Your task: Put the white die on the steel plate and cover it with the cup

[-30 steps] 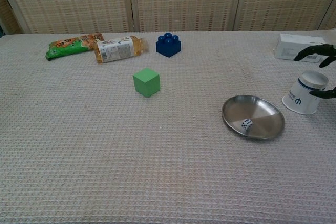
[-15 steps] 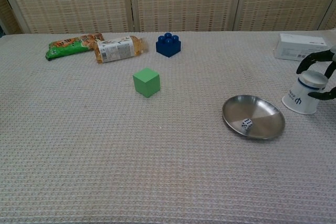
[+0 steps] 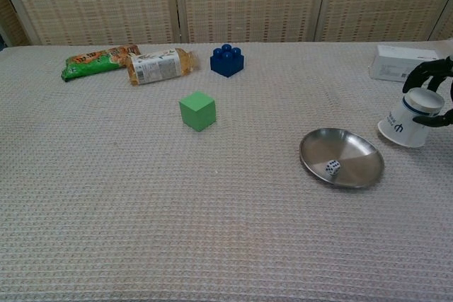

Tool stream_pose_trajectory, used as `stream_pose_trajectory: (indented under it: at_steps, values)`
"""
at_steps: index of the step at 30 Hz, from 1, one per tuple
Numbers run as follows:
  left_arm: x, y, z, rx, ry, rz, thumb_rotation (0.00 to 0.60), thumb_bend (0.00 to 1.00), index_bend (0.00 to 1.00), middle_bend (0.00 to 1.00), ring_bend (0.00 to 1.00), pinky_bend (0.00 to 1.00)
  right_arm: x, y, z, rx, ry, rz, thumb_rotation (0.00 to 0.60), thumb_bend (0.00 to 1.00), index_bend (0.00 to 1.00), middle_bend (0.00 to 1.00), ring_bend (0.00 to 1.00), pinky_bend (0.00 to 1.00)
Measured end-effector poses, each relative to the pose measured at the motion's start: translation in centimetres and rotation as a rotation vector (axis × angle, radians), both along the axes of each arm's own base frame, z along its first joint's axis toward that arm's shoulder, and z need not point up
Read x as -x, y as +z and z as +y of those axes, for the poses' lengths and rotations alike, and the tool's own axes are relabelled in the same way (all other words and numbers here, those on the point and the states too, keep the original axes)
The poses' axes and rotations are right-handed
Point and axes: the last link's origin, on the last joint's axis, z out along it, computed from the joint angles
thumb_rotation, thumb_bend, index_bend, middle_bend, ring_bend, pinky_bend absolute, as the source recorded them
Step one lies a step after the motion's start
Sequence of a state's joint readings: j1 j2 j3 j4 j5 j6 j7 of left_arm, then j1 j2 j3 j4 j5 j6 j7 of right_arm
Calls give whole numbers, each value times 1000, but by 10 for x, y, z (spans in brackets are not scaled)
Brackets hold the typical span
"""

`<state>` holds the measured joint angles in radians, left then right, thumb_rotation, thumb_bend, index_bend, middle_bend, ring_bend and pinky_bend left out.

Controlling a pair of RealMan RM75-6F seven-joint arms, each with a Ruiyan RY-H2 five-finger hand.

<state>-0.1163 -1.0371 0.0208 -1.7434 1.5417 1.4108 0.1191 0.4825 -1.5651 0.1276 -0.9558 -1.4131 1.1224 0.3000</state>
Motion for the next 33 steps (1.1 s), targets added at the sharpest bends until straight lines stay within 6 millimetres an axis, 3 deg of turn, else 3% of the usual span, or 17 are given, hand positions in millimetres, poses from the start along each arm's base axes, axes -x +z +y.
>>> stream_pose_trajectory:
  at_steps: [16, 33]
  values:
    - [0, -1, 0, 5, 4, 1, 600, 439, 149, 285, 346, 472, -52, -11, 33, -156, 125, -165, 600, 148, 593, 516, 424, 652]
    - [2, 1, 1, -1, 8, -5, 600, 439, 149, 285, 346, 472, -68, -43, 36, -248, 158, -189, 600, 147, 593, 516, 424, 653]
